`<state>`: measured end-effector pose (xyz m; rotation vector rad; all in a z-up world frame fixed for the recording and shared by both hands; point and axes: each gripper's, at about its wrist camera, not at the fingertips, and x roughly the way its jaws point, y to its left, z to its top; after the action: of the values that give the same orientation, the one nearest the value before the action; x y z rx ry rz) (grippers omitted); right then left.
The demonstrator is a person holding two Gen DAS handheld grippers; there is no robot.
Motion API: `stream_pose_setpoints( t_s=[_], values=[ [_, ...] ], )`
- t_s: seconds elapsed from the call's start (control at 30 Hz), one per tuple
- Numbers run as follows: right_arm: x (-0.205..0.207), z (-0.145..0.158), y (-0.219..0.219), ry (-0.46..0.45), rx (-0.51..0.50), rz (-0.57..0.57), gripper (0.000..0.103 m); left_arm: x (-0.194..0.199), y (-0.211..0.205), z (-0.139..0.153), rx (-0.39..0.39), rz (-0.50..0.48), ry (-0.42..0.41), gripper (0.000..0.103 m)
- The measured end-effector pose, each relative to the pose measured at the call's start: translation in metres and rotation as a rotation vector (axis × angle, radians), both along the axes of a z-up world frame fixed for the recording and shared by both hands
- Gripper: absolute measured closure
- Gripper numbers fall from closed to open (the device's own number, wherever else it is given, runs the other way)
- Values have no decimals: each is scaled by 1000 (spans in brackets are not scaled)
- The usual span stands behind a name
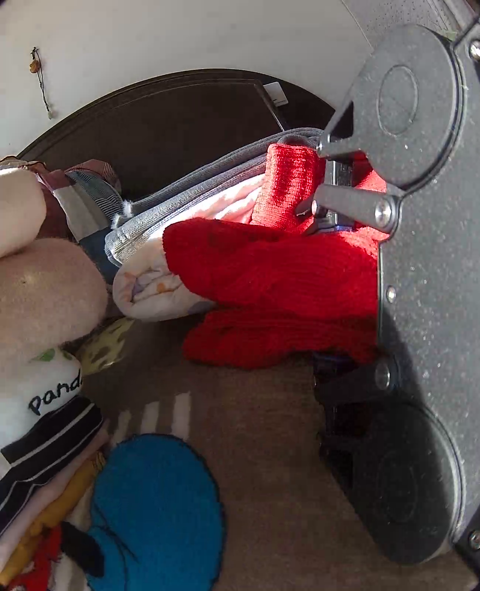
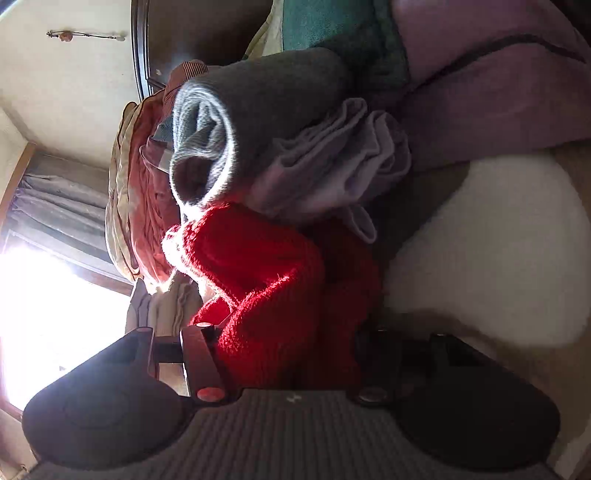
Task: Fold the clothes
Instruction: 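Carry the folded sweater with both grippers onto the clothes pile by the headboard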
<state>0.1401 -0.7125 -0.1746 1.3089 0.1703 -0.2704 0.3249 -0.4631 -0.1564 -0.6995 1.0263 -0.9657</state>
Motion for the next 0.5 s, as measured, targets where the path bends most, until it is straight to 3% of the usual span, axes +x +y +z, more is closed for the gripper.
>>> stream_pose_setpoints(
  t_s=[0.1, 0.2, 0.43, 0.5],
  values=[
    [29, -3, -13, -7, 2, 4, 48, 28, -1, -5, -22, 45, 39, 52],
    [50, 1, -9, 3, -95, 13, 47, 41, -1, -7, -13, 44, 45, 52],
    [39, 3, 5, -14, -89, 64, 46, 30, 31, -9, -7, 40, 92, 48],
    [35, 7, 11, 0, -117, 76, 46, 21, 41, -5, 12, 58, 58, 44]
  ],
)
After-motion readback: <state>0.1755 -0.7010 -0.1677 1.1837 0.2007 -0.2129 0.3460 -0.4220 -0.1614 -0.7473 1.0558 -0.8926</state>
